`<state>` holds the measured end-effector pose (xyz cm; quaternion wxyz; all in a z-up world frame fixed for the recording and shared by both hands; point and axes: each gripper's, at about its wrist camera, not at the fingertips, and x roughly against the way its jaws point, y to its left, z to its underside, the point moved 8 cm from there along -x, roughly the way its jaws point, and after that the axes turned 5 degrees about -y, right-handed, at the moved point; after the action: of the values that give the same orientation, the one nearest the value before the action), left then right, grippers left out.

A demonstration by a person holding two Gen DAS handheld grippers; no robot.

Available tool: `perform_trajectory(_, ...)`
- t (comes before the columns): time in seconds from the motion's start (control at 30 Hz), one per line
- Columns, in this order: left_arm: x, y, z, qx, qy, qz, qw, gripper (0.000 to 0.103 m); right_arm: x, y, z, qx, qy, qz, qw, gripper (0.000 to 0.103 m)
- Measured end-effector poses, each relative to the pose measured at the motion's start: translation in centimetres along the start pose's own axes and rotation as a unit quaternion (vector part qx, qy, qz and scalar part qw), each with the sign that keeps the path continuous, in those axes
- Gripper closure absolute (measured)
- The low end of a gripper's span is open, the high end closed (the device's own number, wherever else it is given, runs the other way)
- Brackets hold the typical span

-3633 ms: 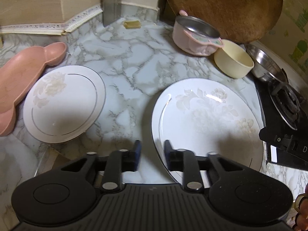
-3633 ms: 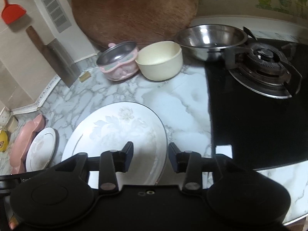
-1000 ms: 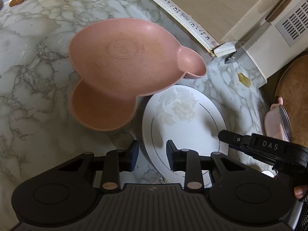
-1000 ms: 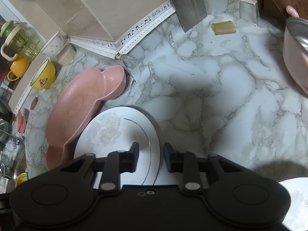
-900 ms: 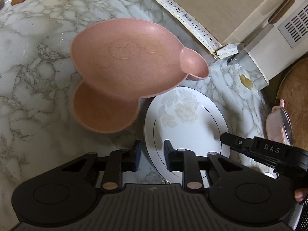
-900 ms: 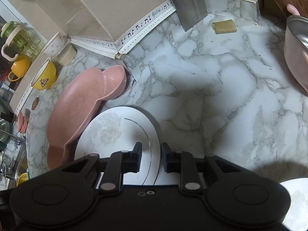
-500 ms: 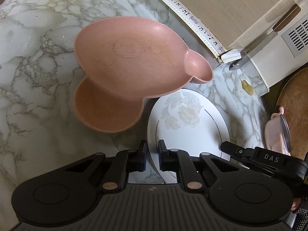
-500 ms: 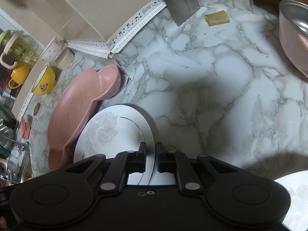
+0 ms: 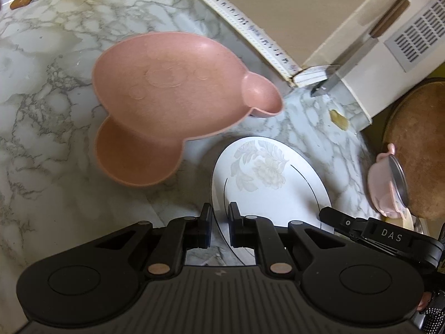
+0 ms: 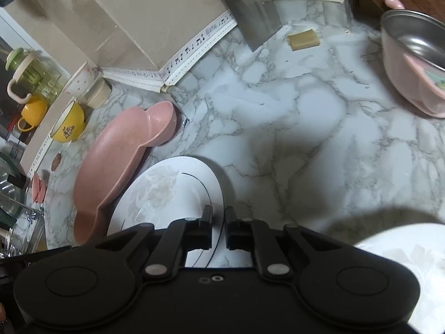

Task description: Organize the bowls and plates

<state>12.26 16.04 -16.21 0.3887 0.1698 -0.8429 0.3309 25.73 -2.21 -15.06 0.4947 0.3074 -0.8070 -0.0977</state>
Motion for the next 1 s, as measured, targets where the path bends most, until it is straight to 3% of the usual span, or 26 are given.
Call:
perform_trajectory(0.53, 2.8, -7.1, 1.6, -0.087, 0.012, 0.062, 0.9942, 0.092, 9.2, -3.0, 1.2, -0.055, -0.078, 0.032, 0.995, 0.094)
perform_trajectory(1.0, 2.2, -14.0, 6.6, -0.179, 0.056, 0.12, 0.9748, 0.092, 16.4, -8.9, 5.5, -0.139, -0.143, 0.089, 0.976, 0.094)
